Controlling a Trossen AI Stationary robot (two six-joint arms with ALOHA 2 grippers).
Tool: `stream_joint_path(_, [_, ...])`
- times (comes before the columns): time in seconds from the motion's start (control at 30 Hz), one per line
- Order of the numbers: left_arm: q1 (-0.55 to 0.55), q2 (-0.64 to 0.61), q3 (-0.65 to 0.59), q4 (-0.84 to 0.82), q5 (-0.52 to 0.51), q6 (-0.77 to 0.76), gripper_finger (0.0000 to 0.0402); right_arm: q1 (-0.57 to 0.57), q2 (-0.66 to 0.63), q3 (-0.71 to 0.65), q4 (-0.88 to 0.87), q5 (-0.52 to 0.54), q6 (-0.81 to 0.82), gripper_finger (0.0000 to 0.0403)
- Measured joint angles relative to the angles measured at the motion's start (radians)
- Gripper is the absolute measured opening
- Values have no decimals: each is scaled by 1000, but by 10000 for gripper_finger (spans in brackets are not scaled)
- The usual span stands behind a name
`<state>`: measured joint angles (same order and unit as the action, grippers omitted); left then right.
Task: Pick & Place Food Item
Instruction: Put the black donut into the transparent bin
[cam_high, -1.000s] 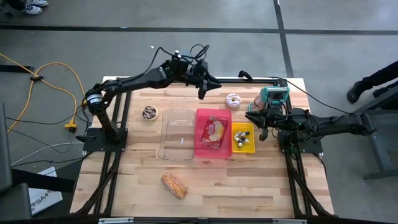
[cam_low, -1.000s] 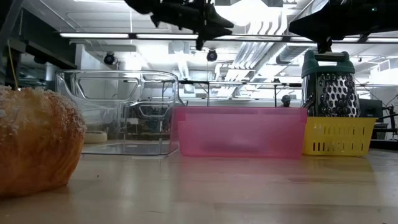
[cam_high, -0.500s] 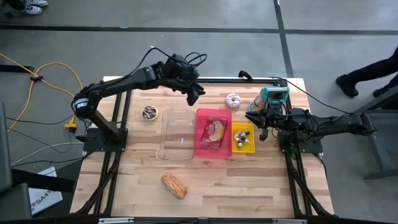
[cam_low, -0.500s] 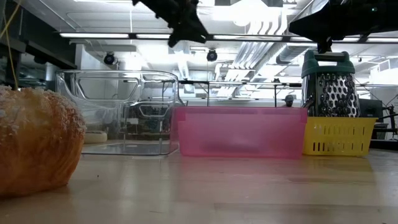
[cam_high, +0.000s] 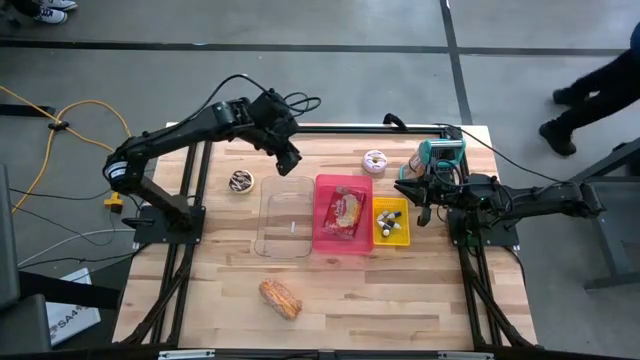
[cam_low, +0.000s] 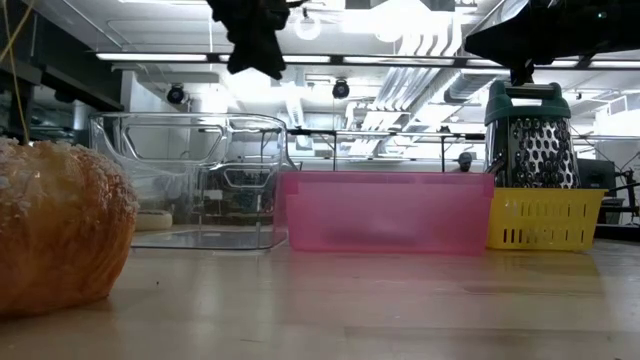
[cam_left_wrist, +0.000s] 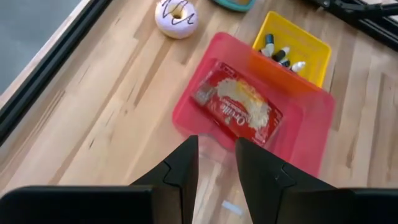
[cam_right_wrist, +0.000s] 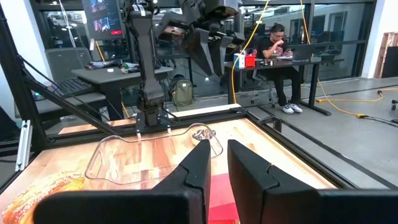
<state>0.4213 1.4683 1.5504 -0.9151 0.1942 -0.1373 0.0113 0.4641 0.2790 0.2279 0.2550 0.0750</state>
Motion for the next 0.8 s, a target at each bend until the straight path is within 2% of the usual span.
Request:
stream_joint_path(0.17, [-7, -56, -63, -4, -12, -9, 104, 0, 0, 0, 0, 0, 0, 44])
stream_joint_path(0.53, [-5, -333, -406, 43, -44, -128, 104, 0, 0, 0, 0, 0, 0, 44])
stream_joint_path(0.8, [-5, -496, -548, 25, -63, -165, 104, 0, 0, 0, 0, 0, 0, 44])
